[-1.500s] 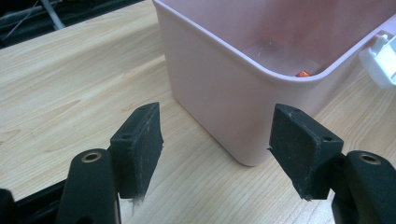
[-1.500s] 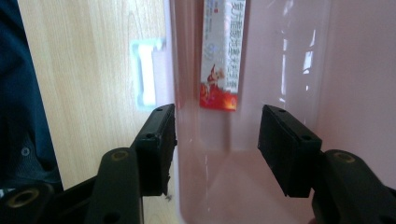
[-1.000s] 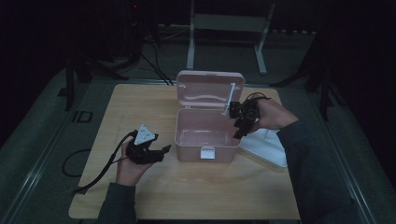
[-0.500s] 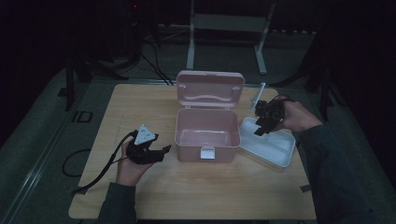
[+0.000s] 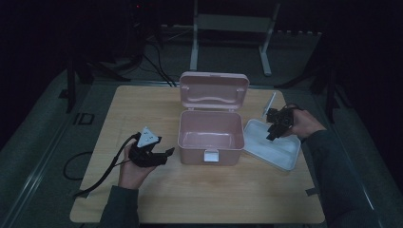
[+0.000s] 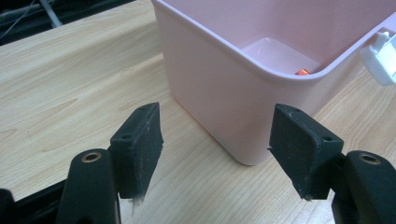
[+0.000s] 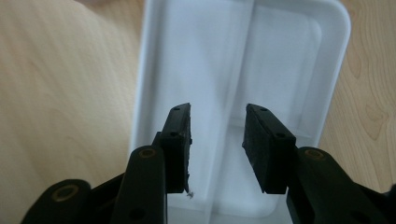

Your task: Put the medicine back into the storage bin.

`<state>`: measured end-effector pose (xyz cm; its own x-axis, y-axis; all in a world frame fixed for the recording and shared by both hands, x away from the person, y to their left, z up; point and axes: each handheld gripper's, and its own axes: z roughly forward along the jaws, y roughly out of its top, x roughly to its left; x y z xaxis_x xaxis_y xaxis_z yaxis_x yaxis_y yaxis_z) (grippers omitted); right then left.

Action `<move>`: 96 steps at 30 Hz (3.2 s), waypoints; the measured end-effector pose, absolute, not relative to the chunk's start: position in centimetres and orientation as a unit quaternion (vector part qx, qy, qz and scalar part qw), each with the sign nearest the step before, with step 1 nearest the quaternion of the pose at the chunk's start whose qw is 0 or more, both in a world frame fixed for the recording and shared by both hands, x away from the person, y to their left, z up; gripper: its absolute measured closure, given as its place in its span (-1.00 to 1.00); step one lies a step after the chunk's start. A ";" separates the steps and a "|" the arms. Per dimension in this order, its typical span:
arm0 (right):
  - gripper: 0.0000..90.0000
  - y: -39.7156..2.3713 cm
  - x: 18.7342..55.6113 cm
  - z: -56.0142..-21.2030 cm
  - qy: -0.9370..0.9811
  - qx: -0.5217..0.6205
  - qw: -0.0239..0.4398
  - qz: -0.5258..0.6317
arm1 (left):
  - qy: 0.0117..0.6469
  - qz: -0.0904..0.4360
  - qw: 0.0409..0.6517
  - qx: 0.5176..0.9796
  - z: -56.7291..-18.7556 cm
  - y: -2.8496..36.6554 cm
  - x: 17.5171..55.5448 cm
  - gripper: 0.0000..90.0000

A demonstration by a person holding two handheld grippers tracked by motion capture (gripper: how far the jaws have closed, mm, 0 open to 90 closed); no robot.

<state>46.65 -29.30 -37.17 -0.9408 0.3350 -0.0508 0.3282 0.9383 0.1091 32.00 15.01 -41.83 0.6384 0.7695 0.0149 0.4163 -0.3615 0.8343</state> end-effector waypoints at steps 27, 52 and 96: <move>0.58 -31.1 47.9 -42.5 0.980 0.195 0.036 0.018 | 0.370 0.206 0.424 0.800 -41.9 14.9 32.1 -0.24; 0.86 -30.9 48.3 -44.9 0.974 0.225 0.006 -0.013 | 0.369 0.207 0.424 0.801 -41.9 14.9 32.1 -0.25; 0.99 -30.8 44.1 -30.8 0.991 0.125 0.039 0.019 | 0.368 0.204 0.427 0.801 -41.9 14.9 32.0 -0.25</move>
